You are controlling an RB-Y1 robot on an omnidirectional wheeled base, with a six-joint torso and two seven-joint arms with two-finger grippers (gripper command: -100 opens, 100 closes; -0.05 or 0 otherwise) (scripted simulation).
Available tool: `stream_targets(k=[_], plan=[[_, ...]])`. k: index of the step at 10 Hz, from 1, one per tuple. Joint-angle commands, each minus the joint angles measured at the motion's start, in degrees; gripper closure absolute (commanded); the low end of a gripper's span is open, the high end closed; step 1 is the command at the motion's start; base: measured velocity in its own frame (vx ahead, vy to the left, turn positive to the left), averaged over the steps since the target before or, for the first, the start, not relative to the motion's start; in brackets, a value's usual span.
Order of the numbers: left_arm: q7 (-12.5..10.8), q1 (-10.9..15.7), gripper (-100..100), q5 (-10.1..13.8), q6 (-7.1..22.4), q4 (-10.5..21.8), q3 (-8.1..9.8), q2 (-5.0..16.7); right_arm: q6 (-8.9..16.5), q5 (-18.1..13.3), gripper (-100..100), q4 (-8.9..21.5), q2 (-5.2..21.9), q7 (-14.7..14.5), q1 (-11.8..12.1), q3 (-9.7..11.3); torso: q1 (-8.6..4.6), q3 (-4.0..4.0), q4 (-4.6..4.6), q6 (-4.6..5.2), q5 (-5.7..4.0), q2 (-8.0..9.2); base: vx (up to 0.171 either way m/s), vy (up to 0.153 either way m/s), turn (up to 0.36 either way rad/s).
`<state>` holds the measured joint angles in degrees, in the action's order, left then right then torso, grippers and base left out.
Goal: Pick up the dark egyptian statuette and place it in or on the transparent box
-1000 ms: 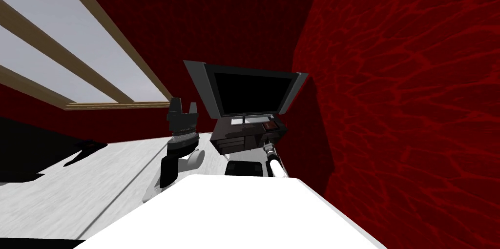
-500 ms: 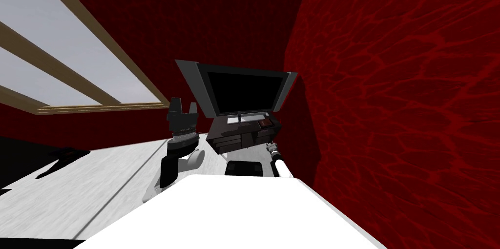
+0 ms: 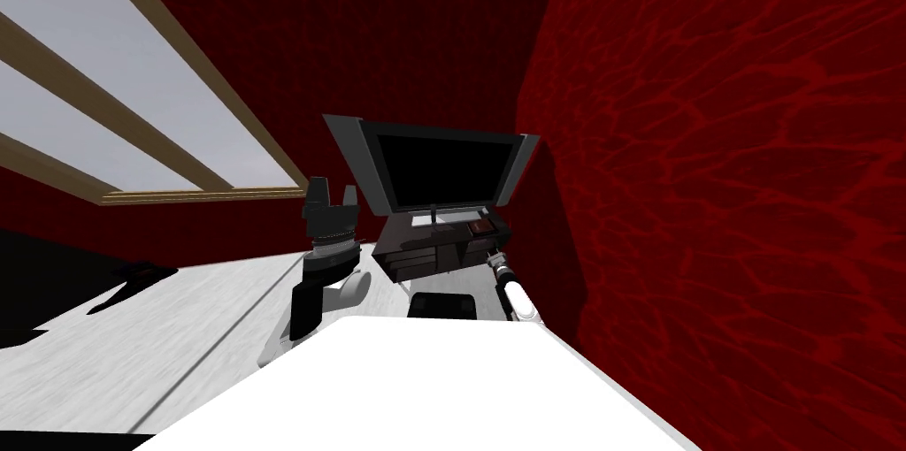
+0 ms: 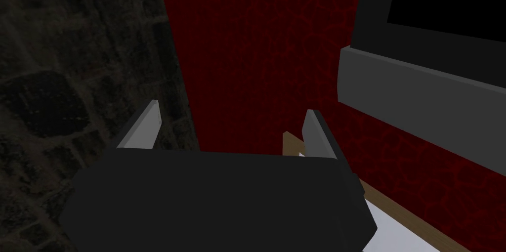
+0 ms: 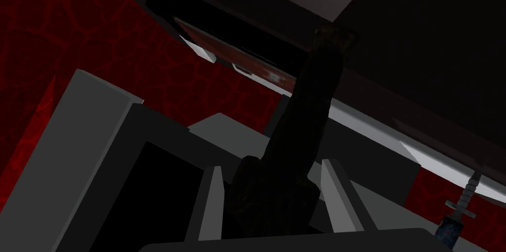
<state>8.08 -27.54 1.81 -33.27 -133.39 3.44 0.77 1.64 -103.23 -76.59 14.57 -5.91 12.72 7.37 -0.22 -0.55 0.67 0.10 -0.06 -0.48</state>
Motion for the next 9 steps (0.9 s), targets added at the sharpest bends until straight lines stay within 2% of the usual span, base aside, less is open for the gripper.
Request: stream_targets(k=[1, 5, 6, 7, 9], plan=[[0.0, 0.0, 0, 0.0, 0.0, 0.0, 0.00, 0.0, -1.7, 0.8, 100, -1.0, 2.0, -0.5, -1.0, -1.1, 0.00, 0.00, 0.00, 0.00, 0.00, 0.00, 0.169, -0.053, 0.102], [0.0, 0.0, 0, 0.0, 0.0, 0.0, 0.00, 0.0, -3.0, 1.5, 100, -1.8, 2.9, -1.5, -2.3, -2.3, 0.13, 0.08, -0.02, -0.01, 0.02, 0.16, 0.088, -0.030, 0.066], [0.0, 0.0, 0, 0.0, 0.0, 0.0, 0.00, 0.0, -4.4, 2.2, 100, -2.6, 4.1, -2.6, -3.8, -3.6, 0.10, 0.07, 0.05, 0.01, -0.01, 0.22, 0.130, -0.048, 0.136], [0.0, 0.0, 0, 0.0, 0.0, 0.0, 0.00, 0.0, -4.4, 2.2, 100, -2.6, 4.1, -2.6, -3.8, -3.6, 0.07, 0.03, -0.02, -0.04, 0.03, 0.04, 0.139, -0.043, 0.107], [0.0, 0.0, 0, 0.0, 0.0, 0.0, 0.00, 0.0, -6.0, 3.1, 100, -3.6, 5.2, -4.0, -5.7, -5.1, 0.15, -0.01, 0.05, -0.03, 0.01, 0.03, 0.135, -0.041, 0.125]])
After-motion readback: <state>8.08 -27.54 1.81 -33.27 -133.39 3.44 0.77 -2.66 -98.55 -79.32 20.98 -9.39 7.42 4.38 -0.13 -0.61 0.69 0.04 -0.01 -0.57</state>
